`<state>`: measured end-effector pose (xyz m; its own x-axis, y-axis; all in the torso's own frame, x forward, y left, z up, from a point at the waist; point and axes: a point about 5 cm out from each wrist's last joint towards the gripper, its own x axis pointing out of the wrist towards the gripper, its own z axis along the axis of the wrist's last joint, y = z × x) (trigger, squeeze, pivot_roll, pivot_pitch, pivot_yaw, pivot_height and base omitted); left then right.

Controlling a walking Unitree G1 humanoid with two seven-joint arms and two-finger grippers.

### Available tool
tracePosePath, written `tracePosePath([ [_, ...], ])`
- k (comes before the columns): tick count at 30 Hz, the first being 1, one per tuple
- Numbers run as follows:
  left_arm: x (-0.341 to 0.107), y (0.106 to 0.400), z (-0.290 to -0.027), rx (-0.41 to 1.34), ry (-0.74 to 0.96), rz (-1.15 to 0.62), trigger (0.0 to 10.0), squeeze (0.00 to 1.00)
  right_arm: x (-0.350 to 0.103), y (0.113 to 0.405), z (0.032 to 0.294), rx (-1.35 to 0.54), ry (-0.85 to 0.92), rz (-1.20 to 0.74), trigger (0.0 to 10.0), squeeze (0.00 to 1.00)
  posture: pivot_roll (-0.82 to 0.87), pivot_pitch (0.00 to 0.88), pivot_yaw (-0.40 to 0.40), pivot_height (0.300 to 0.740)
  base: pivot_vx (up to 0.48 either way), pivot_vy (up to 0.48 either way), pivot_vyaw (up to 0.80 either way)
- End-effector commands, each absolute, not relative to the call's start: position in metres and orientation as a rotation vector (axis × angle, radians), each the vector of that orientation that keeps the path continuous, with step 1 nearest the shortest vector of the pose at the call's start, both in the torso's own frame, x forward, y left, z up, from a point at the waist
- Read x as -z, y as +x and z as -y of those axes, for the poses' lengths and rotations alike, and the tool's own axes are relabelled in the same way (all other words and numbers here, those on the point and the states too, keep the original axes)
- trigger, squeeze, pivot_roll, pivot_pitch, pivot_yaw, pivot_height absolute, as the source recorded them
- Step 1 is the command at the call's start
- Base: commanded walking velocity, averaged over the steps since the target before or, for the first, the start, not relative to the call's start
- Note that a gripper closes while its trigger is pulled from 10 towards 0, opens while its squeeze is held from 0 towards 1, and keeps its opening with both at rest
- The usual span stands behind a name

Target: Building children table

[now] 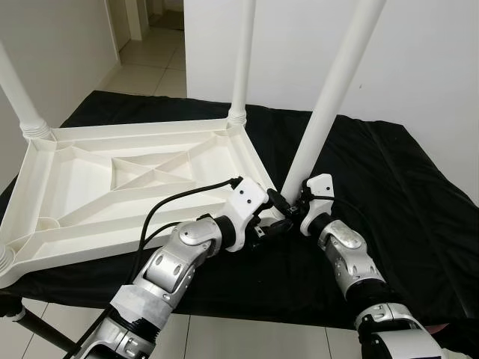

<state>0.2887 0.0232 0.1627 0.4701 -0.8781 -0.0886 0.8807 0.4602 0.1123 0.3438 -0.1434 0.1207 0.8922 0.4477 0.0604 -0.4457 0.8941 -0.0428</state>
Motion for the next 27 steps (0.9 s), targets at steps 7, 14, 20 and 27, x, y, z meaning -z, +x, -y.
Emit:
tracePosePath([
  [7, -0.158, 0.287, -0.029, 1.115, 0.144, -0.055, 10.0, 0.00, -0.099, 0.328, 0.139, -0.140, 0.027, -0.034, 10.0, 0.00, -0.07, 0.000, -0.057, 0.740, 0.000, 0.000, 0.00],
  [14, -0.158, 0.288, -0.029, 1.111, 0.143, -0.054, 10.0, 0.00, -0.099, 0.324, 0.126, 0.046, 0.059, -0.063, 10.0, 0.00, -0.06, 0.000, -0.059, 0.740, 0.000, 0.000, 0.00],
  [20, -0.157, 0.286, -0.031, 1.107, 0.140, -0.060, 10.0, 0.00, -0.105, 0.325, 0.110, -0.060, 0.077, -0.037, 10.0, 0.00, -0.05, 0.000, -0.053, 0.740, 0.000, 0.000, 0.00],
  [27, -0.157, 0.286, -0.035, 1.094, 0.145, -0.070, 10.0, 0.00, -0.114, 0.324, 0.117, -0.047, 0.080, -0.018, 10.0, 1.00, -0.04, 0.000, -0.057, 0.740, 0.000, 0.000, 0.00],
])
